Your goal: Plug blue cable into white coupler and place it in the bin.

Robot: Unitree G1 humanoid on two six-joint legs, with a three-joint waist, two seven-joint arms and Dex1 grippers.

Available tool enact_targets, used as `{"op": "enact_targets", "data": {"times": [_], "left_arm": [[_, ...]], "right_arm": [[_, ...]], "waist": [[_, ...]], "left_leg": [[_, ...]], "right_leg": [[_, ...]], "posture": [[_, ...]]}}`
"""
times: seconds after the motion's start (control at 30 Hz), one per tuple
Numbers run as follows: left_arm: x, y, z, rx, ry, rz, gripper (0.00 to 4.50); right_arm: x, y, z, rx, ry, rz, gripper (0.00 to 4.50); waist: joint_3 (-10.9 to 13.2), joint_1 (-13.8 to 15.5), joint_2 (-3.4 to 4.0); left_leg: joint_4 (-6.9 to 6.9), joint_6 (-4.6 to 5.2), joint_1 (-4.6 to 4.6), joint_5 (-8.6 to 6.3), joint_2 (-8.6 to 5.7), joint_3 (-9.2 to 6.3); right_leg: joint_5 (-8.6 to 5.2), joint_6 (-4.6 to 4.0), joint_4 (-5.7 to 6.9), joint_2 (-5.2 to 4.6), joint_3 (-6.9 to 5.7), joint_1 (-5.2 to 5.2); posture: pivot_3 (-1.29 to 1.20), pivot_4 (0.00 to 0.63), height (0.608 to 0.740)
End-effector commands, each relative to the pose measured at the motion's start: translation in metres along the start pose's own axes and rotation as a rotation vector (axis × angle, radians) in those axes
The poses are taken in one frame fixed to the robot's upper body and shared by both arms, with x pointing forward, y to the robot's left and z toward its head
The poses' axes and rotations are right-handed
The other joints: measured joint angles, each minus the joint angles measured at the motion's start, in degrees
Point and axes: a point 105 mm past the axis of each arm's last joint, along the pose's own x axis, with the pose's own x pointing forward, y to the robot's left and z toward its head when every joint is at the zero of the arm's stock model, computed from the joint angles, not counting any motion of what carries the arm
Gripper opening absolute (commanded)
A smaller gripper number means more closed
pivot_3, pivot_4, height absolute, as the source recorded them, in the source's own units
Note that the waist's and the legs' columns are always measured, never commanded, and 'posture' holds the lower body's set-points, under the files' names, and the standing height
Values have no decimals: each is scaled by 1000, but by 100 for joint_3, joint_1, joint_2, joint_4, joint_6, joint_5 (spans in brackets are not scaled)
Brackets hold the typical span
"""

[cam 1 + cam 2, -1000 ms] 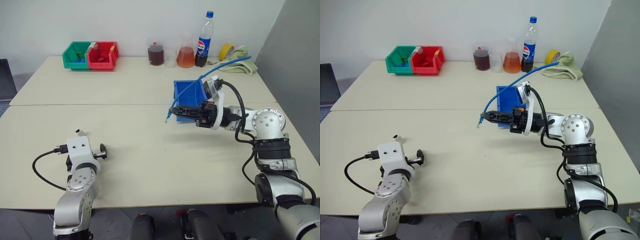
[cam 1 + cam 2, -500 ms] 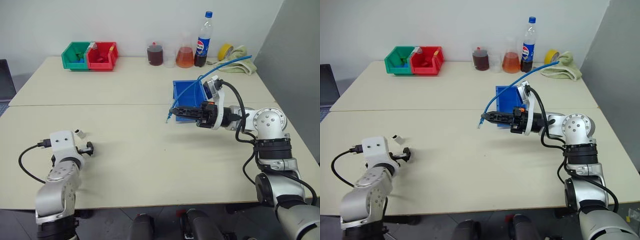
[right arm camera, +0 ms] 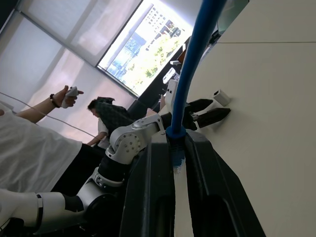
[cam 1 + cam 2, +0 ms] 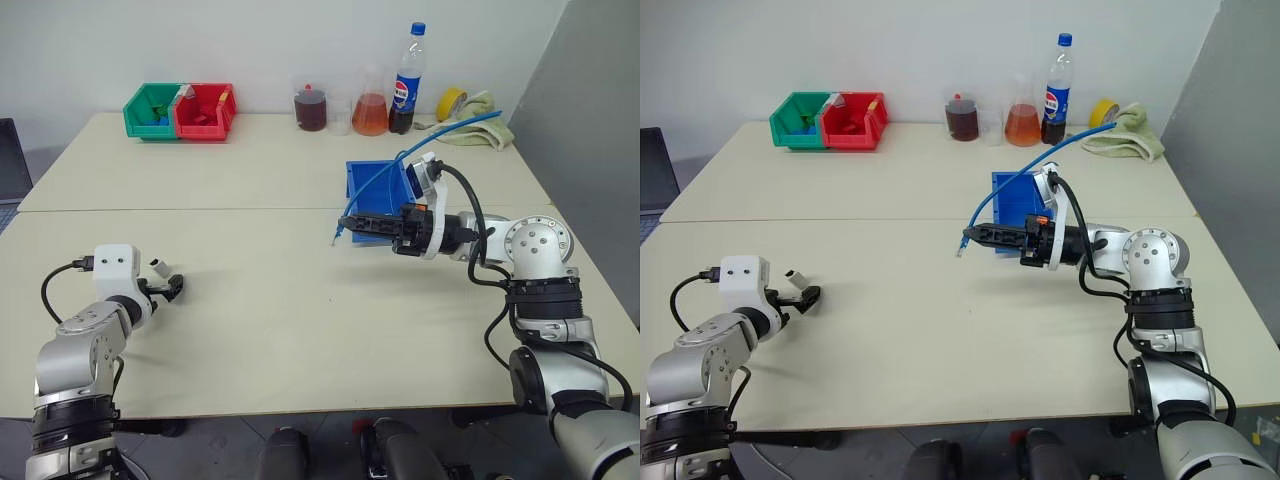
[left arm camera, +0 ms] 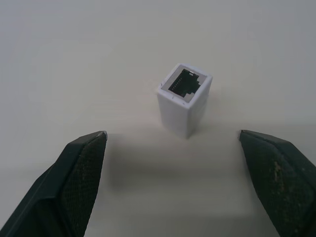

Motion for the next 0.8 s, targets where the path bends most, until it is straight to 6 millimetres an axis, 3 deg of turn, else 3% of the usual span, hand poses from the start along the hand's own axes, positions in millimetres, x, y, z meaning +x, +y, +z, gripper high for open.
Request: {"op": "enact_targets", "data": {"times": [0.03, 0.8], "left_arm": [[4, 1, 6, 38, -8, -13, 4474], [6, 4, 4, 51, 9, 9, 4474]], "right_arm": [[-3, 11, 9, -54, -35, 24, 78], [-2, 11, 6, -45, -29, 22, 78]], "waist": [[0, 0, 0], [0, 8, 0]], "left_leg": [[0, 0, 0, 0, 0, 0], [1, 0, 2, 0, 2, 2]], "right_leg": [[0, 0, 1, 0, 0, 0], [1, 0, 5, -1, 0, 0]], "posture": [[0, 150, 740], [0, 150, 740]]}}
